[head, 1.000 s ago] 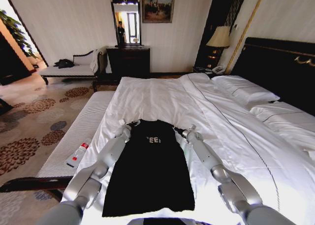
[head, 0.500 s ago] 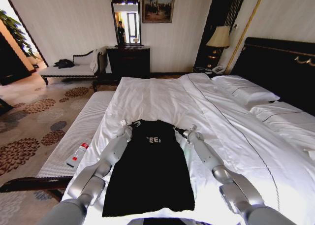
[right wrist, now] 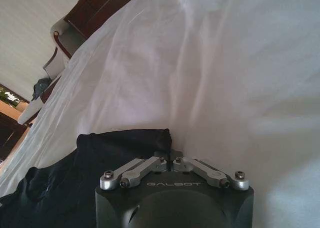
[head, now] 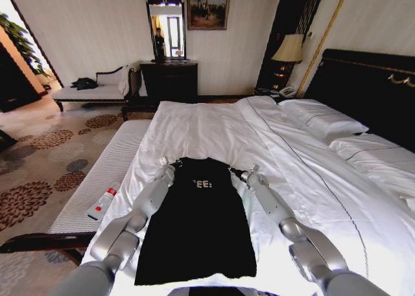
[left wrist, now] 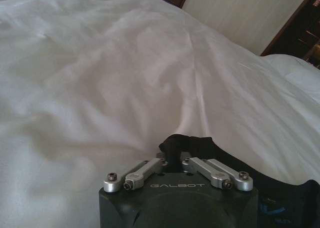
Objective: Fold the clothes on the bed.
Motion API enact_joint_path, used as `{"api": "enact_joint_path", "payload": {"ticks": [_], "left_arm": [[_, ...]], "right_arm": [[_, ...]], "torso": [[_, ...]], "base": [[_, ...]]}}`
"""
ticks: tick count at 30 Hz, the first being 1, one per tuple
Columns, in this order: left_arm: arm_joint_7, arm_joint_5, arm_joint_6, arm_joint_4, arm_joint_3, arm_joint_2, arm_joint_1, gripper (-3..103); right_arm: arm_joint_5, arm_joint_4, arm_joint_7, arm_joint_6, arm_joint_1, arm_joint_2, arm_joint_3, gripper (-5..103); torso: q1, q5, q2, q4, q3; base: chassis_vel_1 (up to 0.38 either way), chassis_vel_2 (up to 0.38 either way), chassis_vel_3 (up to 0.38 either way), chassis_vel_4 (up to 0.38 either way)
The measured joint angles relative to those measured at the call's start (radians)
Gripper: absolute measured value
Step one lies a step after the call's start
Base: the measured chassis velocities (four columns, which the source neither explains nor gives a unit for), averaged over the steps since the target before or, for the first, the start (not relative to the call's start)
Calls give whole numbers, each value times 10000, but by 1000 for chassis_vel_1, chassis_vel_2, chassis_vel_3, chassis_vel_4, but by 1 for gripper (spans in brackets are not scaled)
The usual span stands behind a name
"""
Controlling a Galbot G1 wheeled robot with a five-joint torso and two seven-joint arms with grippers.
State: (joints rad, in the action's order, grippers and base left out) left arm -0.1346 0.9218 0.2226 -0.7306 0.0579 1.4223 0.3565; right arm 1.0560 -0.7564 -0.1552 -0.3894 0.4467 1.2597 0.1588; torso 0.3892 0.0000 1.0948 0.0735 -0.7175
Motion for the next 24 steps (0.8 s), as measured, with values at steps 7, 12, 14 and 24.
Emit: {"api": "enact_joint_path", "payload": {"ticks": [7,12,14,24], "left_arm": [[-44,74,-24,-173,-38,-117,103,2],[-189,240,-26,-492,-87,-311,229,2],[-242,330,-26,-654,-111,-405,264,2],[-470,2029,-145,-2462,-230,-1571,350,2]], "right_arm": [[-73,-17,-27,57,32,13,-64,1],[-312,-183,-169,244,125,-46,-233,1],[-317,-264,-179,270,132,-69,-266,1],[-119,-1283,-139,628,-199,-655,-980,1]], "torso": [[0,0,0,0,0],[0,0,0,0,0],[0,-1,0,0,-1],[-1,-1,0,-3,0]], "base": [[0,0,0,0],[0,0,0,0],[0,0,0,0],[0,0,0,0]]}}
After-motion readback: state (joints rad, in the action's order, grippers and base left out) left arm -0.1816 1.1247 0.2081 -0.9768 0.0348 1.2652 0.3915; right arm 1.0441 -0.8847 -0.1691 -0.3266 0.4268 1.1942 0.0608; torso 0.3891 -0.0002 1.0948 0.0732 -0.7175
